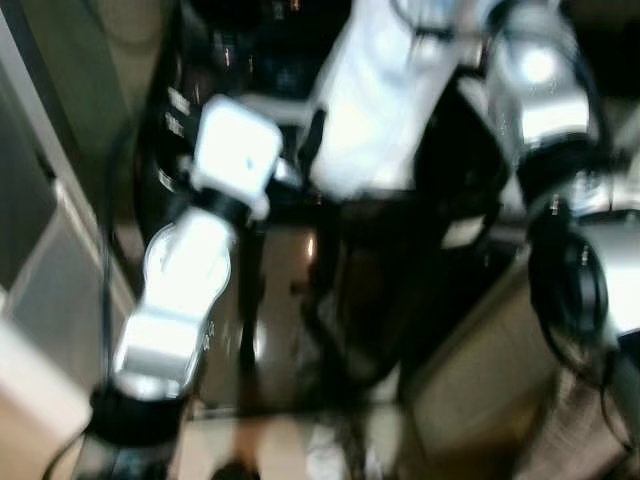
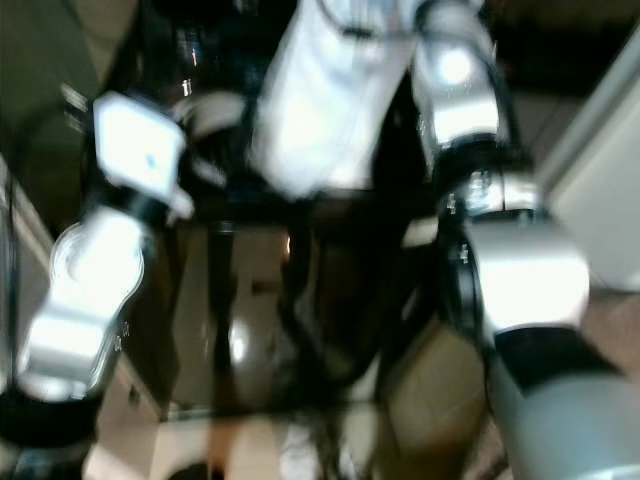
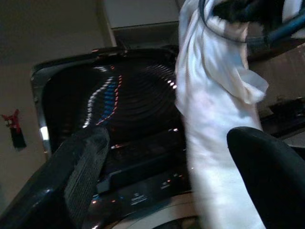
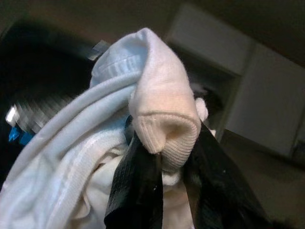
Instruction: Clothes washing
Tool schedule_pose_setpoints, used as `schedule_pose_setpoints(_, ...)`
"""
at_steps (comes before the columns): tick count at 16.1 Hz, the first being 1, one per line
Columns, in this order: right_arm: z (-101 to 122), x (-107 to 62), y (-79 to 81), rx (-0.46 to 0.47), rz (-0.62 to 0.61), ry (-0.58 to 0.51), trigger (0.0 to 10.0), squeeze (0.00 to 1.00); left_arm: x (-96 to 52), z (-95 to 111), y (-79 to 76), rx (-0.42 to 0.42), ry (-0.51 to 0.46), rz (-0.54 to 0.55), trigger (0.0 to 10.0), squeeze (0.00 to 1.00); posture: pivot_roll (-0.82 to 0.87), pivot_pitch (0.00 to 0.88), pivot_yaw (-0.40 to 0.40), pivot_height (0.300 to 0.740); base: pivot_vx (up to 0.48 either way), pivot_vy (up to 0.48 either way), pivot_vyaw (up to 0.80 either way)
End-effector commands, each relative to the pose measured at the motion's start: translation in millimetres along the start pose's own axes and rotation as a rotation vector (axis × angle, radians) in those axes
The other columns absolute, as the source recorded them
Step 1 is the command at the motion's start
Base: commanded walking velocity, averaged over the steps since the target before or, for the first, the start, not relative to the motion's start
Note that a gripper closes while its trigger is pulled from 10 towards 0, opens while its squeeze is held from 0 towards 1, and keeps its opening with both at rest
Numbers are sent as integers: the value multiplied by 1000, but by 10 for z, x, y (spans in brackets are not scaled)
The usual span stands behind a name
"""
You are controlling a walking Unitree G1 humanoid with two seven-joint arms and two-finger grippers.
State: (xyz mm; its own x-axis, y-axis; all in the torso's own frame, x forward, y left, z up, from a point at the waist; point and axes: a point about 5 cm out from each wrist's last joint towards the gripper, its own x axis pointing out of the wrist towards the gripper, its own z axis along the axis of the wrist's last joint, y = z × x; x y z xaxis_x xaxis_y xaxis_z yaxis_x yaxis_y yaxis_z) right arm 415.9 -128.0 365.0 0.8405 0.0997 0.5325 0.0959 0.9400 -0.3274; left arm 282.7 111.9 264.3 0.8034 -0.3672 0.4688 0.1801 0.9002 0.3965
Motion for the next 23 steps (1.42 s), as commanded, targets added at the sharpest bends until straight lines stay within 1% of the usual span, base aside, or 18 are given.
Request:
schedule_pose_setpoints(1, -92, -19, 41, -94, 29, 54, 10000, 0, 5, 63, -11, -8, -19, -21, 10000, 0, 24, 0, -104, 740, 0, 0, 0)
schedule_pose_setpoints(2, -156, -44, 84, -126, 48, 84, 10000, 0, 5, 94, -6, -7, -26, -22, 10000, 0, 38, 0, -108, 740, 0, 0, 0)
schedule_pose_setpoints(3, -356, -139, 214, -283, 119, 159, 10000, 0, 12, 239, 3, -15, -73, -40, 10000, 0, 57, 0, -118, 740, 0, 0, 0)
schedule_pose_setpoints(4, -503, -222, 284, -355, 166, 210, 10000, 0, 17, 351, 17, -16, -107, -59, 10000, 0, 70, 0, -125, 740, 0, 0, 0)
schedule_pose_setpoints(5, -585, -274, 321, -393, 192, 237, 10000, 0, 19, 410, 28, -16, -124, -70, 10000, 0, 70, 0, -125, 740, 0, 0, 0)
schedule_pose_setpoints(6, -703, -350, 355, -416, 215, 284, 10000, 0, 19, 484, 46, -14, -150, -86, 10000, 0, 70, 0, -125, 740, 0, 0, 0)
schedule_pose_setpoints(8, -890, -469, 366, -275, 207, 410, 10000, 0, 7, 485, 55, -12, -146, -91, 10000, 0, 92, 0, -136, 740, 0, 0, 0)
schedule_pose_setpoints(9, -1038, -570, 373, -16, 161, 541, 10000, 1000, -11, 456, 40, -18, -130, -94, 10000, 0, 97, 0, -145, 740, 0, 0, 0)
schedule_pose_setpoints(10, -1090, -614, 395, 94, 143, 584, 10000, 1000, -34, 418, 14, -23, -110, -97, 10000, 0, 93, 0, -145, 740, 0, 0, 0)
schedule_pose_setpoints(11, -1088, -620, 426, 94, 155, 578, 10000, 1000, -46, 372, -12, -35, -86, -105, 10000, 0, 87, 0, -143, 740, 0, 0, 0)
schedule_pose_setpoints(13, -1065, -607, 443, 51, 179, 559, 10000, 1000, -43, 333, -30, -40, -66, -116, 10000, 0, 72, 0, -137, 740, 0, 0, 0)
schedule_pose_setpoints(14, -1027, -570, 416, 76, 160, 545, 10000, 1000, -31, 296, -45, -44, -51, -124, 10000, 0, 64, 0, -133, 740, 0, 0, 0)
schedule_pose_setpoints(15, -943, -497, 375, 138, 126, 509, 10000, 1000, -22, 243, -56, -40, -34, -125, 10000, 0, 44, 0, -123, 740, 0, 0, 0)
schedule_pose_setpoints(17, -920, -479, 378, 241, 110, 510, 10000, 1000, -18, 164, -70, -35, -4, -126, 10000, 0, 30, 0, -114, 740, 0, 0, 0)
schedule_pose_setpoints(18, -931, -490, 393, 234, 123, 517, 10000, 1000, -10, 145, -82, -37, 4, -128, 10000, 0, 20, 0, -107, 740, 0, 0, 0)
schedule_pose_setpoints(20, -978, -519, 378, 285, 97, 553, 10000, 1000, -1, 132, -105, -47, 8, -136, 10000, 0, 20, 0, -107, 740, 0, 0, 0)
schedule_pose_setpoints(22, -1051, -567, 358, 473, 43, 616, 10000, 1000, 11, 111, -113, -61, 9, -140, 10000, 0, 2, 0, -97, 740, 0, 0, 0)
schedule_pose_setpoints(23, -1061, -575, 361, 509, 34, 626, 10000, 1000, 14, 109, -112, -60, 8, -140, 10000, 0, 2, 0, -97, 740, 0, 0, 0)
